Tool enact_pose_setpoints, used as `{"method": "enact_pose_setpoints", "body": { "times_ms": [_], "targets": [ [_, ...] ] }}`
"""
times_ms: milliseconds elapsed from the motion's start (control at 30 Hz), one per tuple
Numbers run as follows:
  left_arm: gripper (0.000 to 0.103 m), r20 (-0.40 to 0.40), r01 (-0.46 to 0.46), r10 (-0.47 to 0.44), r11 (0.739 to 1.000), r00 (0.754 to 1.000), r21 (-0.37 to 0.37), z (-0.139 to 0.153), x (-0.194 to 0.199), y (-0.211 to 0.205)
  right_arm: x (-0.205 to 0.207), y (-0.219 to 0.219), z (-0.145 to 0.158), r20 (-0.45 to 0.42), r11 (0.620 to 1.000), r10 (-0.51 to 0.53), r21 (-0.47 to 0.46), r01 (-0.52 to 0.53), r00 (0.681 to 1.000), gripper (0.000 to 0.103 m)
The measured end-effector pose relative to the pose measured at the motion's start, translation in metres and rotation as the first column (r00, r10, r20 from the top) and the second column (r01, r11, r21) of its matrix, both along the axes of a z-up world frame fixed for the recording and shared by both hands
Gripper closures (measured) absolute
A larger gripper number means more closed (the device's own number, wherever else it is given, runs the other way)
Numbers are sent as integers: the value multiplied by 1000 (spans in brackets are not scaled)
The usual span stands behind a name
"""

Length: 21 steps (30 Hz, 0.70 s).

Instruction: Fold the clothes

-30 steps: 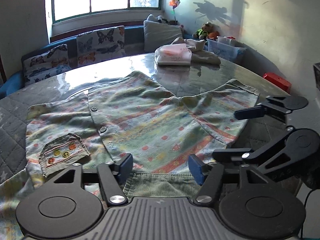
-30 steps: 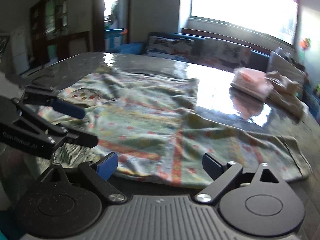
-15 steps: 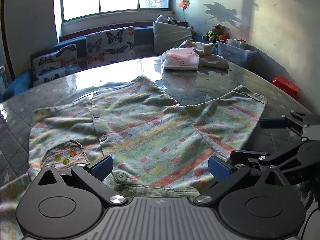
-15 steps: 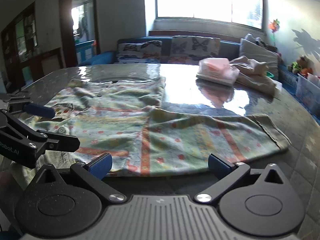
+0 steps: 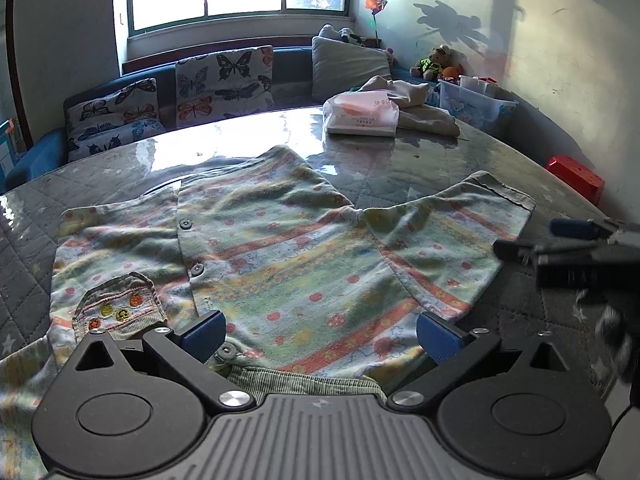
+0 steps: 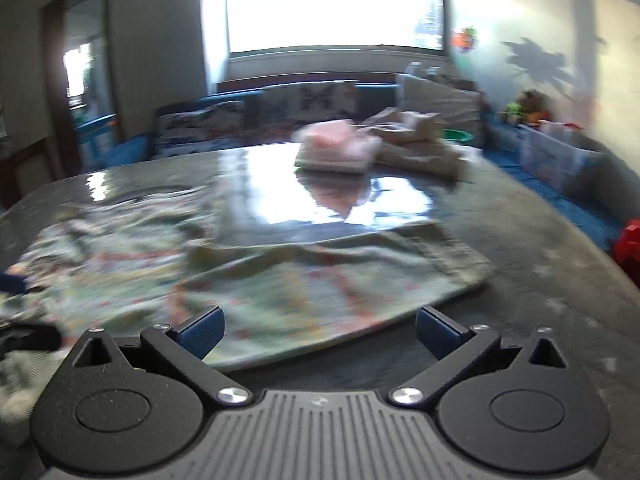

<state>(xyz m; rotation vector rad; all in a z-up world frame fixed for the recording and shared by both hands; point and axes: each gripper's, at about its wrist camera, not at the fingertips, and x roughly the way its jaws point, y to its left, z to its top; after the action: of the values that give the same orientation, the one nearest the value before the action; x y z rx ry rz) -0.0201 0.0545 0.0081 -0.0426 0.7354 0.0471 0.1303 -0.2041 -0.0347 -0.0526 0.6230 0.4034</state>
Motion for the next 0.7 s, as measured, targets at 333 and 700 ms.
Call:
{"method": "enact_pose_setpoints", "body": {
  "times_ms": [333,700],
  "targets": [
    [0,-8,-4,4,1000,1000,-7,-2,-1,2,56,-44,-8,-62,973,-226,34,228,972,24],
    [0,-4,-14,14,1000,1000,-4,-3,-2,6,79,-53,-16,-102,943,-325,48,330,940,68]
  ]
}}
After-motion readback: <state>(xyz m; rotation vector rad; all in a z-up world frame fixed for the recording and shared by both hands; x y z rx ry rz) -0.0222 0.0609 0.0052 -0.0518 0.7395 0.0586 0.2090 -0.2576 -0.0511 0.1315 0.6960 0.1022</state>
